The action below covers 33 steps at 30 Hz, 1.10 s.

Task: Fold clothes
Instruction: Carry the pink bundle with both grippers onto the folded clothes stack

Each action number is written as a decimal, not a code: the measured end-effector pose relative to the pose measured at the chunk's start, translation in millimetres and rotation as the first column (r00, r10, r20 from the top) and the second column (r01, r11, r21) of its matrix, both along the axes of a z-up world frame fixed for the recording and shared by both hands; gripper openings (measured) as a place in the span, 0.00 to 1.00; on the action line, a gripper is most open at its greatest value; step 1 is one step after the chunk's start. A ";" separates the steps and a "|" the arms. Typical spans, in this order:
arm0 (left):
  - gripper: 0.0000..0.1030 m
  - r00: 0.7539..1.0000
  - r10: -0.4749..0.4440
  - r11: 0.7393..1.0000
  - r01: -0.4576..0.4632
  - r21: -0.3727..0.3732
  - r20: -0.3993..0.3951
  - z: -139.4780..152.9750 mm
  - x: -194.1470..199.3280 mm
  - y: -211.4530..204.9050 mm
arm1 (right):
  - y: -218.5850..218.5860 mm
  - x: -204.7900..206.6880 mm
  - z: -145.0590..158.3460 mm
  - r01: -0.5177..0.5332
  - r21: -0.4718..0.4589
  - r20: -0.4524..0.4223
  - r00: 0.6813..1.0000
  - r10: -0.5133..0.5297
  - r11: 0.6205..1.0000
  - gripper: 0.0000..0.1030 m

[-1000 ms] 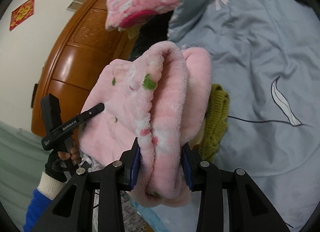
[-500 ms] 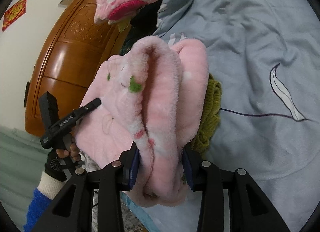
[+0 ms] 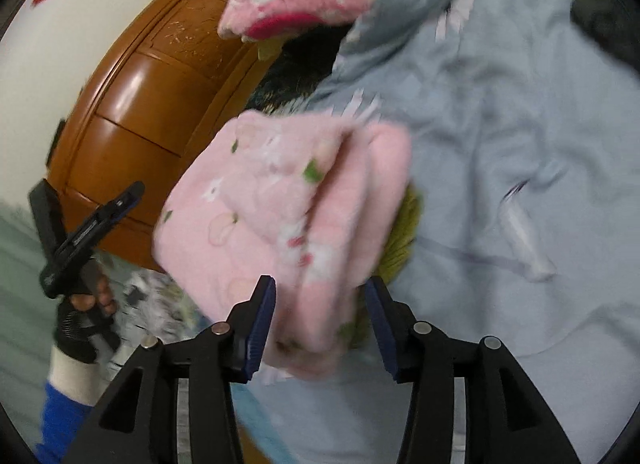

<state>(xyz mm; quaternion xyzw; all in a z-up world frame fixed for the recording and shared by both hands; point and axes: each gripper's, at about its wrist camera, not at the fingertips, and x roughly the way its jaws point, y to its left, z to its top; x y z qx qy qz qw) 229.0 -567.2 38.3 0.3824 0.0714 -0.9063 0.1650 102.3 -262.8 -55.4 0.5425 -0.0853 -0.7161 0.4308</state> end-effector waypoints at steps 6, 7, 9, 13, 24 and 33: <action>0.63 1.000 -0.021 1.000 0.021 -0.008 0.014 -21.3 2.8 17.9 | -21.0 -10.4 47.3 -0.076 -0.012 -0.168 0.983 0.073 0.997 0.47; 0.63 1.000 -0.011 1.000 0.010 0.019 0.016 -26.5 4.2 14.3 | -29.7 -9.6 52.8 -0.103 -0.020 -0.189 0.977 0.098 0.994 0.47; 0.63 1.000 0.009 0.999 -0.010 0.046 0.027 -37.1 8.3 8.1 | -44.5 -6.5 54.1 -0.160 -0.019 -0.222 0.963 0.152 0.987 0.47; 0.63 0.999 0.042 0.996 -0.044 0.078 0.026 -54.8 16.6 -1.9 | -62.3 -14.8 30.6 -0.156 0.042 -0.215 0.963 0.161 0.987 0.47; 0.64 0.995 0.091 0.984 -0.095 0.149 0.029 -103.0 25.8 -20.7 | -65.5 -22.1 -17.6 -0.100 0.062 -0.119 0.987 0.107 0.993 0.47; 0.66 0.988 0.146 0.973 -0.153 0.170 0.055 -101.1 26.1 -20.3 | -67.5 -17.2 -7.6 -0.101 0.105 -0.142 0.983 0.115 0.989 0.48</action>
